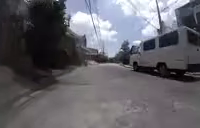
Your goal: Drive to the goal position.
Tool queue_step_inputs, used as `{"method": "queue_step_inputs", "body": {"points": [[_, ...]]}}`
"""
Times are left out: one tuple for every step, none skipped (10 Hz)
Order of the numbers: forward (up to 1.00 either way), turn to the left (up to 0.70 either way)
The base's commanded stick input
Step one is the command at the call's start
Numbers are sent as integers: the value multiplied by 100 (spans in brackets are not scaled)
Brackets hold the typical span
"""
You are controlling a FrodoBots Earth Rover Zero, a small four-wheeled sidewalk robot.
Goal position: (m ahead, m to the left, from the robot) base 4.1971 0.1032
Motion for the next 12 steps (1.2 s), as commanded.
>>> {"method": "queue_step_inputs", "body": {"points": [[100,0],[100,0],[100,0],[100,0],[100,0],[100,0],[100,0],[100,0],[100,0],[100,0],[100,0],[100,0]]}}
